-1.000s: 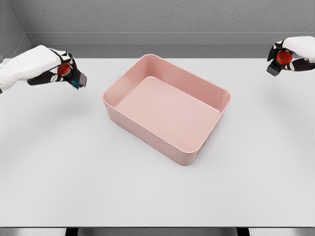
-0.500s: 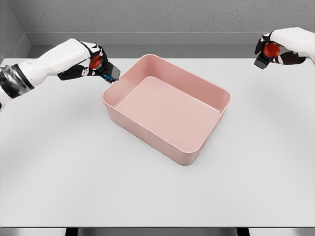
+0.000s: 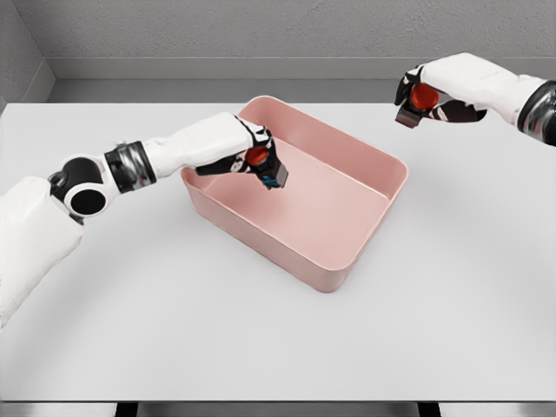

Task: Put the industrial switch in the basket with both arms

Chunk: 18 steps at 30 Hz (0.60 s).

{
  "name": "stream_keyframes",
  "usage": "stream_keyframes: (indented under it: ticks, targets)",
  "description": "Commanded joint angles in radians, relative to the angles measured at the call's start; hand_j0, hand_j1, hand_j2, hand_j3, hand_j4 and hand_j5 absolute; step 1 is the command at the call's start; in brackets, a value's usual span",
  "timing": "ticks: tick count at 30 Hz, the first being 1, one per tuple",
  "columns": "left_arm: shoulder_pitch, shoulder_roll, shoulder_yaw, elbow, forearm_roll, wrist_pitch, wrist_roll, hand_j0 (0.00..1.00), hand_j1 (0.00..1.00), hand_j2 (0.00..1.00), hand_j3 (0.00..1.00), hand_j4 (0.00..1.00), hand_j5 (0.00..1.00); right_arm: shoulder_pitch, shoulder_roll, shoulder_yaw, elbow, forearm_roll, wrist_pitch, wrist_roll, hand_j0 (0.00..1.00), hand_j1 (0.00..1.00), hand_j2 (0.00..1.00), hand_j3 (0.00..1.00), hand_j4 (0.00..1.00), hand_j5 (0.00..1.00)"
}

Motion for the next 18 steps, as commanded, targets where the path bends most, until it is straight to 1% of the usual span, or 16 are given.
stream_keyframes:
  ticks: [1,3,4,6,8,9,15,18]
  targets:
    - [0.0,-0.016,-0.001,0.023,0.001,0.002,-0.002,0.59,0.59,0.59,0.59,0.59,0.59,0.0,0.009,0.01,-0.015,0.0,-0.001,-0.001,0.51,0.51,0.51,0.51,0.51,0.51]
    - [-0.003,-0.016,-0.002,0.023,-0.003,0.002,-0.002,0.88,0.88,0.88,0.88,0.88,0.88,-0.002,0.014,0.016,-0.02,0.0,-0.001,-0.001,0.51,0.51,0.51,0.51,0.51,0.51]
    - [-0.006,-0.016,-0.002,0.023,-0.003,0.002,-0.002,0.95,0.95,0.95,0.95,0.95,0.95,-0.002,0.017,0.019,-0.023,0.0,-0.001,-0.001,0.51,0.51,0.51,0.51,0.51,0.51]
    - [-0.008,-0.016,-0.001,0.023,-0.004,0.002,-0.002,1.0,1.0,1.0,1.0,1.0,1.0,-0.003,0.017,0.021,-0.037,0.0,-0.001,-0.001,0.51,0.51,0.51,0.51,0.51,0.51]
    - [-0.008,-0.016,-0.001,0.023,-0.004,0.002,-0.002,1.0,1.0,1.0,1.0,1.0,1.0,-0.002,0.031,0.022,-0.049,-0.002,-0.002,-0.001,0.51,0.51,0.51,0.51,0.51,0.51]
    - [-0.008,-0.016,0.001,0.023,-0.004,0.002,-0.002,1.0,1.0,1.0,1.0,1.0,1.0,-0.003,0.032,0.037,-0.061,-0.002,-0.004,-0.001,0.51,0.51,0.51,0.51,0.51,0.51]
    - [-0.014,-0.01,0.01,0.01,0.01,0.002,-0.002,1.0,1.0,1.0,1.0,1.0,1.0,-0.006,0.077,0.088,-0.063,-0.002,-0.01,-0.001,0.51,0.51,0.51,0.51,0.51,0.51]
    - [-0.015,-0.008,0.011,0.009,0.011,0.002,0.001,1.0,1.0,1.0,1.0,1.0,1.0,-0.015,0.075,0.09,-0.063,0.0,-0.01,-0.001,0.51,0.51,0.51,0.51,0.51,0.51]
